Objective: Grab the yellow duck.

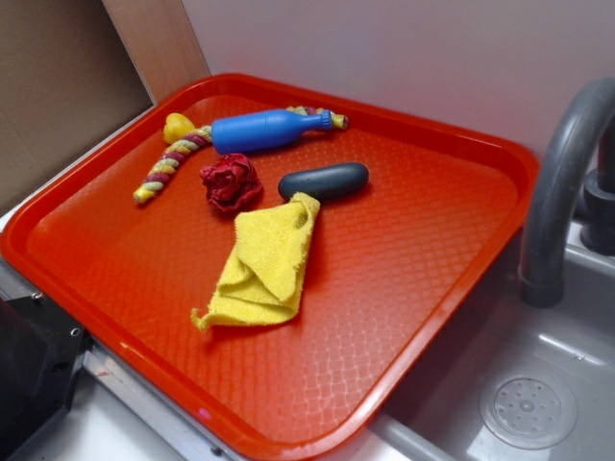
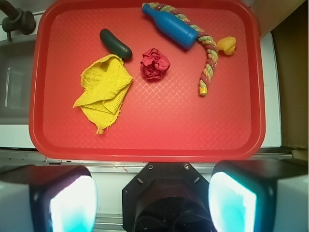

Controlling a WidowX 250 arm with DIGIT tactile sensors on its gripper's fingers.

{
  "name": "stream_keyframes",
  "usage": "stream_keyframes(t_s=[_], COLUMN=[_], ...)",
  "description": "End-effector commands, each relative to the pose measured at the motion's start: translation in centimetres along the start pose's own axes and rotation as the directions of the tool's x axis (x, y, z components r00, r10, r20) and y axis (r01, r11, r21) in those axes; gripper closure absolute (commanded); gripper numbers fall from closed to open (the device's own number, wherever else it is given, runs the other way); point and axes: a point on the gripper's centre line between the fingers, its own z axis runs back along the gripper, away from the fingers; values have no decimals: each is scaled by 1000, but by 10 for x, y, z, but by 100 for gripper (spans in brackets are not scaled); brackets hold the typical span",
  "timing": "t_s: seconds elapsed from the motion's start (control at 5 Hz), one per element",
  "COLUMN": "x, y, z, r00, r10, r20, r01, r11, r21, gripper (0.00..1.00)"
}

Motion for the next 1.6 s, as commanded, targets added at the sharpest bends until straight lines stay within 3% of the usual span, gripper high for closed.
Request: stream_keyframes(t_s=[0.0, 0.2, 0.4, 0.6, 1.0, 1.4], x=[0, 23, 51, 67, 104, 134], y=[0, 24, 46, 72, 138, 164], z=[0, -8, -26, -42, -84, -127], r00=[1000, 965, 866, 719, 305, 124], r10=[0, 258, 492, 692, 952, 988], r20=[0, -43, -87, -75, 7, 96], r01=[0, -262, -500, -692, -943, -983], r11=[1000, 960, 851, 701, 303, 135], r21=[0, -104, -160, -170, -135, -122], gripper=[0, 0, 0, 0, 0, 0])
